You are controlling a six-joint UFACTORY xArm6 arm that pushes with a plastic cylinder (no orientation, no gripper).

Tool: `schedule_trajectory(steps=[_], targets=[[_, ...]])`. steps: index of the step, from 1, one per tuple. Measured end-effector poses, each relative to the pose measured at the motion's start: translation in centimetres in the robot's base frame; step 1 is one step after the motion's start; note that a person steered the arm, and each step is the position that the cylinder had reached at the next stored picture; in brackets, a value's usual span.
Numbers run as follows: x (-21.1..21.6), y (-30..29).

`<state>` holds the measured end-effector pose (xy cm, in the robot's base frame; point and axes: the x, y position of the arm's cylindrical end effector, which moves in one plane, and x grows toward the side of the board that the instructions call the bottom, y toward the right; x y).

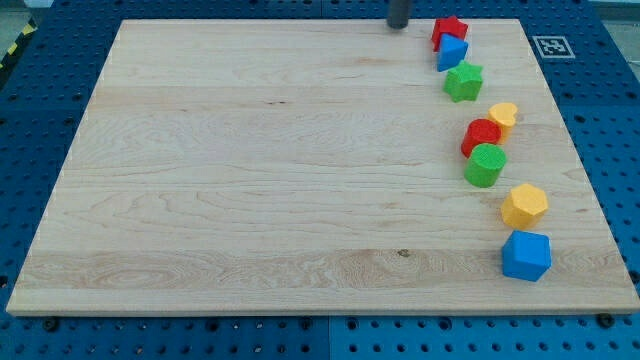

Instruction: Slide the yellow heart towards green star

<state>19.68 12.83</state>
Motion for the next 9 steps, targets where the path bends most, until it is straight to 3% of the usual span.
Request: schedule_trajectory(steps=[2, 3, 5, 9], targets=[[0.1, 10.2], [6.1, 12.8], [21.9, 12.8], [22.2, 11.3]])
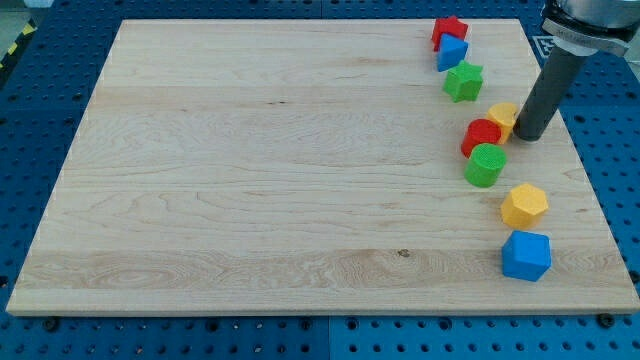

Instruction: Slide the yellow heart towards green star

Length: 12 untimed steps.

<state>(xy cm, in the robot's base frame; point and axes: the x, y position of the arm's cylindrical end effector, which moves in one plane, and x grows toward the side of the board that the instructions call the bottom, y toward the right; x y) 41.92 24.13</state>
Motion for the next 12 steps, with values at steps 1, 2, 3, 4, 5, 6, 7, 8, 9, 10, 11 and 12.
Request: schedule_trajectory(steps=[1, 2, 3, 4, 5, 6, 7, 8, 9, 10, 11, 12], targets=[[1.1, -1.1], [1.6, -1.7], [1.6, -1.8], [1.6, -1.6], [1.6, -0.2], [1.6, 0.5], [1.5, 0.5], [0.6, 0.5], [0.2, -0.6], [0.2, -2.6], [-0.1, -3.0], [-0.4, -3.0]])
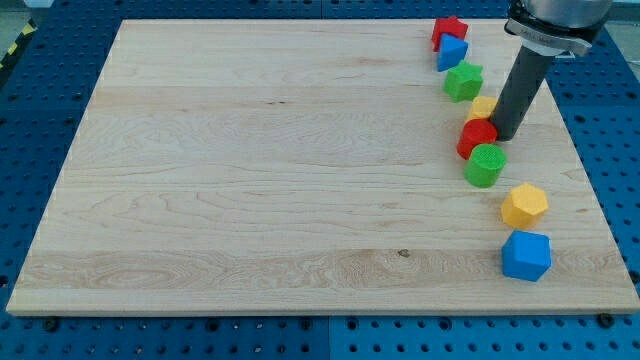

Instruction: Slide the yellow heart towards green star

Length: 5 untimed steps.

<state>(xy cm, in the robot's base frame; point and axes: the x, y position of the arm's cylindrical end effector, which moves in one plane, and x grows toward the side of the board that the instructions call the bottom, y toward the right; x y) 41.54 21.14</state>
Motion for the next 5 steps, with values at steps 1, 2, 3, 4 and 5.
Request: schedule_trajectory(steps=[1, 2, 3, 4, 5], targets=[[0.0, 0.0], [-0.2, 0.1], [-0.5, 0.7], [-0.6, 0.7], [-1.1, 0.7]])
